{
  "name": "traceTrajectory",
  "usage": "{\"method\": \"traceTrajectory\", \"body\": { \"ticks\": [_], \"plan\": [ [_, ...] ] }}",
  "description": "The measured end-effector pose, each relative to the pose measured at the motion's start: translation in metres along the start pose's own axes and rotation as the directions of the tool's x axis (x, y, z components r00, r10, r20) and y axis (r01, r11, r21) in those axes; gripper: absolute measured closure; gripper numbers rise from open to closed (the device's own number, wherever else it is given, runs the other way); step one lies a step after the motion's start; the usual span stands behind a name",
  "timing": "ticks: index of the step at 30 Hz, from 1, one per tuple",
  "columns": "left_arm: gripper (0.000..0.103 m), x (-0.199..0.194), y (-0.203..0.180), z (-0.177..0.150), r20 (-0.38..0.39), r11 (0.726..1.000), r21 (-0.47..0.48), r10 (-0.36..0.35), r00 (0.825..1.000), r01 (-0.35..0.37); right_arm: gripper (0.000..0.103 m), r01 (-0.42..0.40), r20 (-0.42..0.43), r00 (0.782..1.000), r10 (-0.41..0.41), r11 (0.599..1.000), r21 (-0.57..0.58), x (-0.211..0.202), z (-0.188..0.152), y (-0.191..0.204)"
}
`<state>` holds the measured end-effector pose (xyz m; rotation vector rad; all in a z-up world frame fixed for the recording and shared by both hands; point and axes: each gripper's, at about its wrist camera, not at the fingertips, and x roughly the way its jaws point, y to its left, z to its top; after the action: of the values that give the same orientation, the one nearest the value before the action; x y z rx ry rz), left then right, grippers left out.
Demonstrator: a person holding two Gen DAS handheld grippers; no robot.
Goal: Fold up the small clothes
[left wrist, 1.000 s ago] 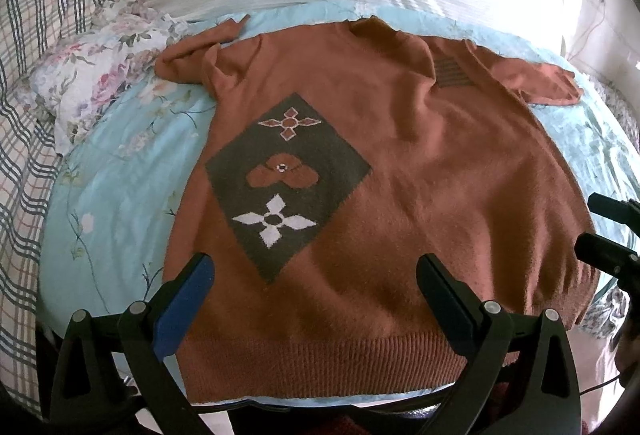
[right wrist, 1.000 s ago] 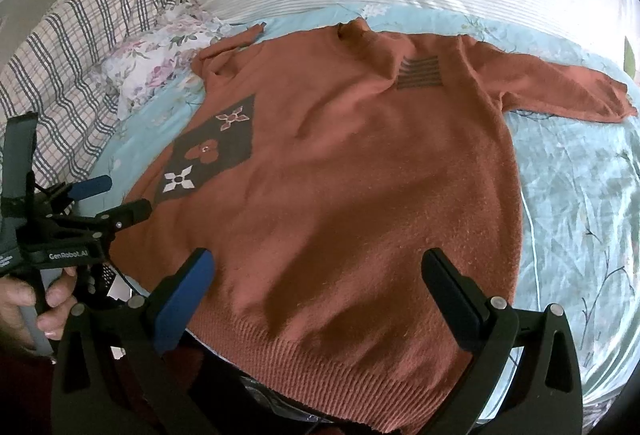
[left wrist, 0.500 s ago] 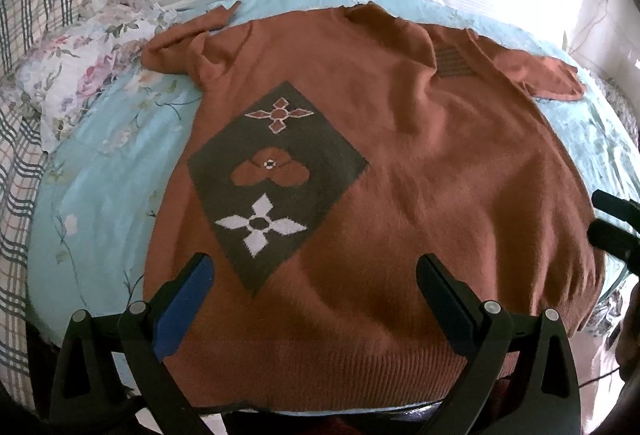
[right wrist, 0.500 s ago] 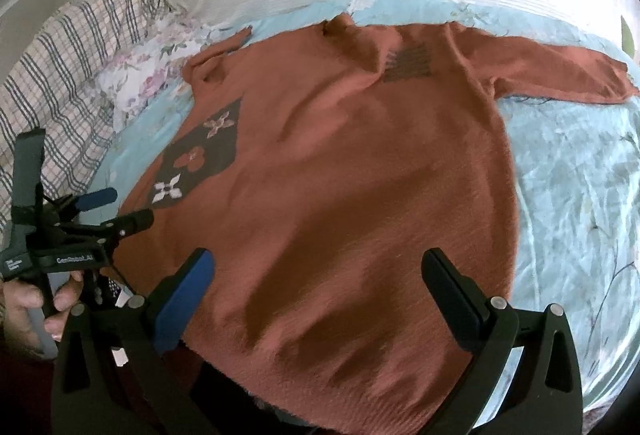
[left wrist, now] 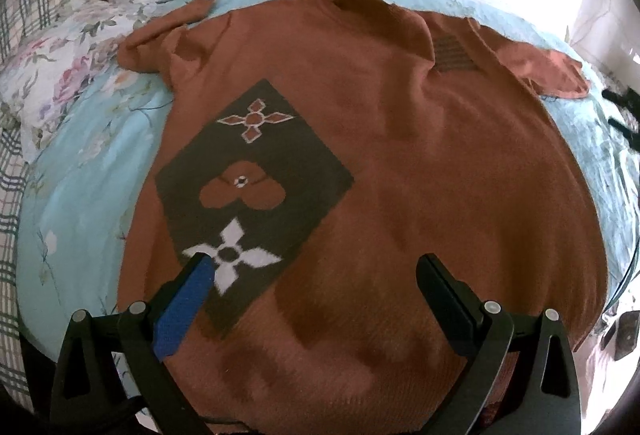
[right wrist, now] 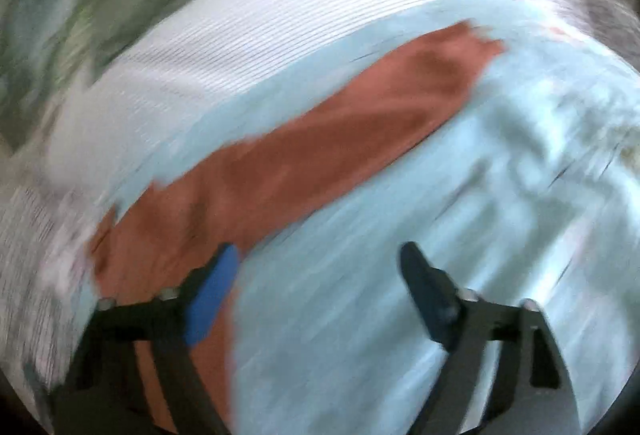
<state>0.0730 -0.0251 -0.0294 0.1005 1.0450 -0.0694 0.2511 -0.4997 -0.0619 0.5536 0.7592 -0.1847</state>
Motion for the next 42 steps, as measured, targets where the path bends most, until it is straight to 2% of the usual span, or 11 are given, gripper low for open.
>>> {"method": "traceTrajectory", "body": {
  "ticks": [3, 6, 12, 13, 16, 19, 25, 28, 33, 38, 42],
  "plan": [
    [0.002, 0.008, -0.008, 0.007, -0.015, 1.000, 0.011, 0.003, 1.000, -0.003, 0.047, 0.049, 0.025, 0.998, -0.052, 0.993, 0.110, 0.021, 0.054, -0.057],
    [0.002, 0.018, -0.016, 0.016, -0.037, 1.000, 0.017, 0.004, 0.999, -0.003, 0.049, 0.094, 0.052, 0.993, -0.104, 0.982, 0.164, 0.037, 0.089, -0.107],
    [0.002, 0.041, -0.032, 0.035, -0.075, 0.999, 0.037, -0.002, 0.997, 0.005, 0.049, 0.160, 0.049, 0.984, -0.171, 0.971, 0.177, 0.084, 0.151, -0.125],
    [0.002, 0.043, -0.034, 0.038, -0.077, 0.999, 0.036, -0.009, 0.997, 0.012, 0.053, 0.142, 0.056, 0.986, -0.156, 0.969, 0.203, 0.089, 0.154, -0.132],
    [0.002, 0.046, -0.037, 0.042, -0.086, 0.999, 0.042, -0.025, 0.996, 0.029, 0.089, 0.071, 0.085, 0.992, -0.096, 0.963, 0.259, 0.090, 0.164, -0.151],
    [0.002, 0.047, -0.039, 0.044, -0.081, 0.998, 0.051, -0.033, 0.996, 0.037, 0.093, -0.020, 0.132, 0.991, -0.013, 0.971, 0.239, 0.072, 0.159, -0.122],
    [0.002, 0.041, -0.033, 0.040, -0.045, 0.997, 0.036, -0.060, 0.997, 0.062, 0.094, -0.236, 0.097, 0.968, 0.229, 0.970, 0.062, 0.032, 0.143, 0.021],
    [0.002, 0.034, -0.022, 0.034, -0.030, 0.997, 0.011, -0.081, 0.996, 0.081, 0.094, -0.360, 0.012, 0.933, 0.360, 0.933, 0.006, 0.019, 0.109, 0.096],
    [0.002, 0.027, 0.002, 0.026, -0.002, 0.997, -0.029, -0.078, 0.997, 0.078, 0.094, -0.570, -0.163, 0.808, 0.566, 0.821, 0.029, 0.003, 0.010, 0.193],
    [0.002, 0.022, 0.030, 0.025, 0.027, 0.991, -0.085, -0.097, 0.995, 0.099, 0.094, -0.676, -0.328, 0.679, 0.657, 0.734, 0.070, 0.019, -0.079, 0.296],
    [0.002, 0.023, 0.048, 0.033, 0.063, 0.986, -0.112, -0.113, 0.992, 0.119, 0.093, -0.696, -0.426, 0.619, 0.660, 0.712, 0.094, 0.063, -0.112, 0.383]
  ]
}}
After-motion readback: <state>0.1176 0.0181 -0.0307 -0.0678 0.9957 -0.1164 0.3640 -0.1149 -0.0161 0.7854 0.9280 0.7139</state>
